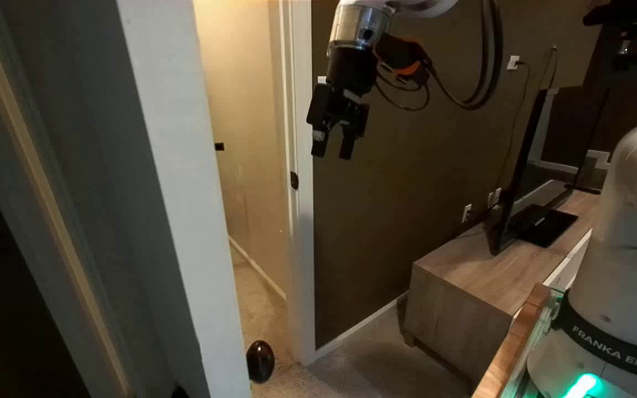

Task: Close the door

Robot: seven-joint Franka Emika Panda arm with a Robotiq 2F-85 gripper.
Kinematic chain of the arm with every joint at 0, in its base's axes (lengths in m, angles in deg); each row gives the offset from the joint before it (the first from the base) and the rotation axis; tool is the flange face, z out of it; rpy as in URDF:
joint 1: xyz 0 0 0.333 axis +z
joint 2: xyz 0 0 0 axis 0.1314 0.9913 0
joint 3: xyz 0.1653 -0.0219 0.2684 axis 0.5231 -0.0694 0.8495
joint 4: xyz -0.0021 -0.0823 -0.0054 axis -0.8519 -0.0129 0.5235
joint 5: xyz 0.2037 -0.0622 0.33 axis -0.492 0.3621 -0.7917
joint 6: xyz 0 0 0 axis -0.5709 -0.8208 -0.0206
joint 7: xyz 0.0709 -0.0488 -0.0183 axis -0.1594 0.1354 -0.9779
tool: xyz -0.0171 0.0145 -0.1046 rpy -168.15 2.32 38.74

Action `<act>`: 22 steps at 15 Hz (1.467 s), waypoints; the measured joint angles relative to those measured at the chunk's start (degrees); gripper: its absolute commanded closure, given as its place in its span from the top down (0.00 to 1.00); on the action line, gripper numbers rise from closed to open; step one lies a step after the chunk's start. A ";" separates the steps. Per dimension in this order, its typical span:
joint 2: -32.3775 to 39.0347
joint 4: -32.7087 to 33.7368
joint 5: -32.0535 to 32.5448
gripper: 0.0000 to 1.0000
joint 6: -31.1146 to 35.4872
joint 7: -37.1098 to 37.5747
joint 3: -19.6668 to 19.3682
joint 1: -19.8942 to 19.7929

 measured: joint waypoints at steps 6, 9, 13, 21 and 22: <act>0.01 0.00 0.00 1.00 0.00 0.00 0.00 0.00; -0.10 -0.04 1.53 1.00 0.28 -1.46 1.22 -0.05; -2.69 -2.80 3.21 1.00 -0.07 -5.22 6.29 2.80; -7.37 -10.70 7.01 1.00 0.51 -6.86 13.95 10.99; -7.47 -10.70 7.07 1.00 0.51 -7.17 13.88 10.97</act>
